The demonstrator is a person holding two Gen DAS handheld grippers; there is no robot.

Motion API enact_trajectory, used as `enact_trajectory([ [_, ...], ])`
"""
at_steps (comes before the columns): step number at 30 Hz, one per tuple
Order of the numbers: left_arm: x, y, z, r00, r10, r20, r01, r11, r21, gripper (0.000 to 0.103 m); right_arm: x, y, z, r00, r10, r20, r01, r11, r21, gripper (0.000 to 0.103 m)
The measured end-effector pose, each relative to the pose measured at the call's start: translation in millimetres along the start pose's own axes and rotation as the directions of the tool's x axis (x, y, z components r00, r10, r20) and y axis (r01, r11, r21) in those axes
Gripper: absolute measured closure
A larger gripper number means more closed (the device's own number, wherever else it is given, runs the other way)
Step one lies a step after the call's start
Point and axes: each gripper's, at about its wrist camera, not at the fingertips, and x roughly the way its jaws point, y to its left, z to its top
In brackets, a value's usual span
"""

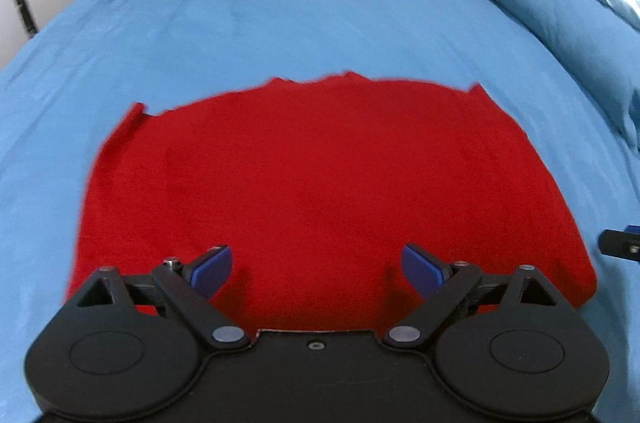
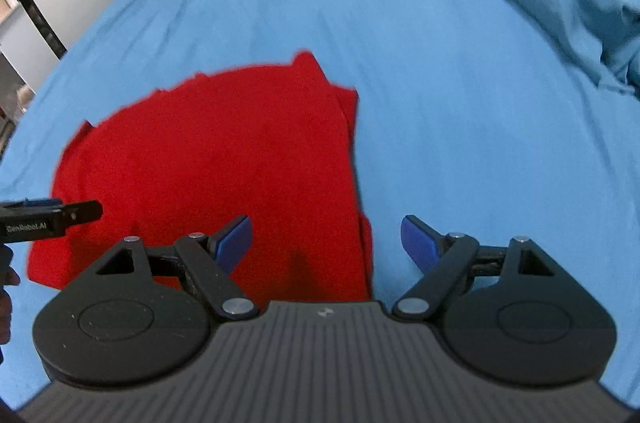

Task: Fold small clothes

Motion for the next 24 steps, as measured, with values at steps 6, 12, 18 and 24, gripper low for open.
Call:
enact_trajectory([
  [6, 27.1, -15.4, -6.2, 0.999, 0.018, -0.043, -0.016, 0.998, 0.054, 0.009, 36.0, -6.6, -14.5, 1.000, -0.001, -0.008, 0.001, 1.000, 0.010, 0.014],
  [12, 48.9, -12.1, -3.9, 0.995, 0.024, -0.092, -0.024, 1.000, 0.008, 0.002, 64.1, -12.3, -20.8, 1.000, -0.019, -0.023, 0.019, 1.000, 0.021, 0.020],
  [18, 61.7, -6.8, -1.8, 0.989, 0.023, -0.147, -0.027, 0.999, -0.020, 0.000, 60.8, -8.0, -27.3, 0.999, 0.034, -0.031, -0.034, 0.999, -0.026, 0.052],
  [24, 64.0, 0.9, 2.7, 0.984, -0.020, -0.175, 0.016, 0.999, -0.029, 0.000, 53.3, -23.7, -19.6, 0.994, 0.098, -0.049, -0.091, 0.986, 0.137, 0.078],
])
